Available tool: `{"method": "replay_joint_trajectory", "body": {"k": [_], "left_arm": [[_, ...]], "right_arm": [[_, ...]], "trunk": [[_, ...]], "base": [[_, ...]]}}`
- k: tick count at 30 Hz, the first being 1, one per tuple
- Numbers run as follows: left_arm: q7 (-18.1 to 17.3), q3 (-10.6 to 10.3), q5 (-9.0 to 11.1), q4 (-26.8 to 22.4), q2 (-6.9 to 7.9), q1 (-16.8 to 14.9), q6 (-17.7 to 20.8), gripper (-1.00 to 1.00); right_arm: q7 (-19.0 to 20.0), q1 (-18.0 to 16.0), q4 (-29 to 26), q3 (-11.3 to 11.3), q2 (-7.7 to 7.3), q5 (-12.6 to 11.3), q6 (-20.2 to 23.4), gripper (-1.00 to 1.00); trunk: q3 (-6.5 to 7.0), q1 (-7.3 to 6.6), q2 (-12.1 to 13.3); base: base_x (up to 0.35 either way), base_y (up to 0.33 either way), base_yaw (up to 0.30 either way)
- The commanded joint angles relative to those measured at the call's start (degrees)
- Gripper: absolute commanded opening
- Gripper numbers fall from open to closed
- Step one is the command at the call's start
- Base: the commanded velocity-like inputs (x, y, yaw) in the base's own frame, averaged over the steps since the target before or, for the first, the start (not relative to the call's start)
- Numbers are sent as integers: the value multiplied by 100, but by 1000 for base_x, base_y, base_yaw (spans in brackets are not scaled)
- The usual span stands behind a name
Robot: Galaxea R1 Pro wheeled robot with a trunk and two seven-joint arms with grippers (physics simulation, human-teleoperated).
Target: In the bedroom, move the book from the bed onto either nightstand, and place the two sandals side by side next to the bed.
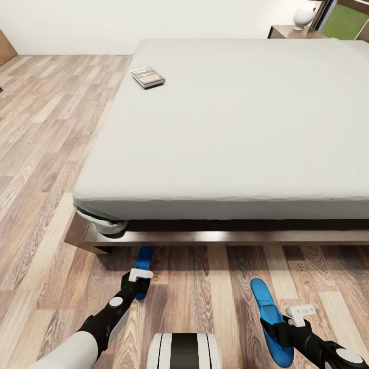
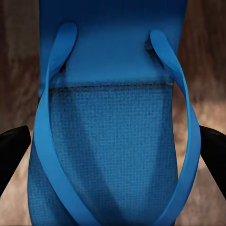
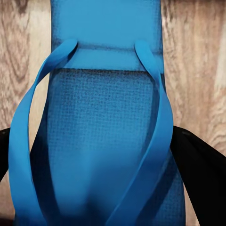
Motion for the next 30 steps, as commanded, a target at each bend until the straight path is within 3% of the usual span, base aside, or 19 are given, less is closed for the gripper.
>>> {"method": "replay_joint_trajectory", "body": {"k": [1,4,15,18,30], "left_arm": [[14,-33,23,8,2,-5,-22,-100],[14,-34,23,1,0,-5,-22,-100],[14,-35,23,-66,-3,-6,-22,-100],[14,-38,23,-77,-2,-6,-22,-100],[14,-41,23,-210,14,-14,-19,-100]], "right_arm": [[33,2,-9,-9,0,13,25,-100],[33,2,-9,-8,0,13,25,-100],[33,2,-9,-2,0,16,26,-100],[33,2,-9,0,0,17,22,-100],[17,2,-9,12,0,22,25,-100]], "trunk": [[-25,2,-3],[-91,10,-7],[-91,10,-7],[-158,17,-11],[-158,17,-11]], "base": [[0,0,0],[0,0,0],[0,0,0],[0,0,0],[0,0,0]]}}
